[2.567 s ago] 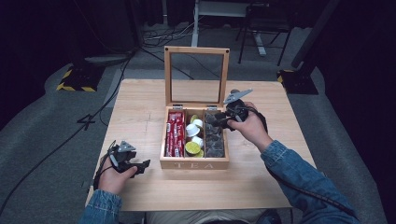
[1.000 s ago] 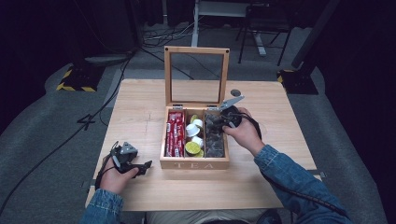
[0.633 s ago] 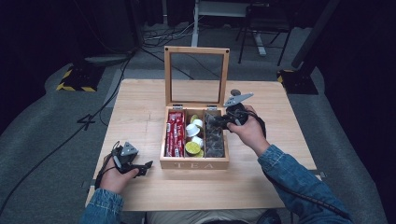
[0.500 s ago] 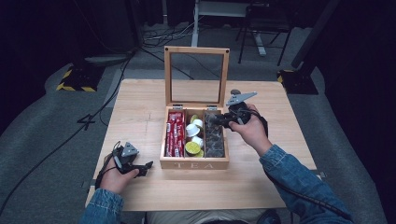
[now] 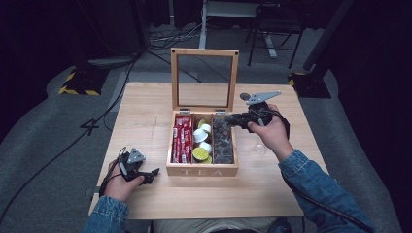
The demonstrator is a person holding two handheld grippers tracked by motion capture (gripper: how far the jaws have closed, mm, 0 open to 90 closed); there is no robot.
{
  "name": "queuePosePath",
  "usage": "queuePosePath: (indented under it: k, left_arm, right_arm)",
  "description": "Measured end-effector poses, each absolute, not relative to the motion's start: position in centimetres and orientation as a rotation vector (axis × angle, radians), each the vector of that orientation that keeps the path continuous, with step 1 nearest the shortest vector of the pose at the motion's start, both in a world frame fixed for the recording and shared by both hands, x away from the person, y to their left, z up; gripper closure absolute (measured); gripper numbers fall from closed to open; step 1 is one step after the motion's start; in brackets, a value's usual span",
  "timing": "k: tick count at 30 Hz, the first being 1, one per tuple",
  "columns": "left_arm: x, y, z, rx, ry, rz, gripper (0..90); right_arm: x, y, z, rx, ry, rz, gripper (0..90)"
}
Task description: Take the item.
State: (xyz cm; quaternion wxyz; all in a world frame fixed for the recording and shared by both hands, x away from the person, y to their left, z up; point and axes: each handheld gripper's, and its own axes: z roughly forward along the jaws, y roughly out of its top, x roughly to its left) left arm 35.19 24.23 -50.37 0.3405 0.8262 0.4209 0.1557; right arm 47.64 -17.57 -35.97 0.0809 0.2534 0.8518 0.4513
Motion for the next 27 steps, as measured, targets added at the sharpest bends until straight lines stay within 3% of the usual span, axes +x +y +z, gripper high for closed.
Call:
queuePosePath:
  k: [27]
  left_arm:
    - [35.7, 24.3, -50.4, 2.156, 1.084, 0.403, 17.0]
  right_arm:
    - [45.7, -24.9, -34.2, 0.860, 2.467, 1.295, 74.8]
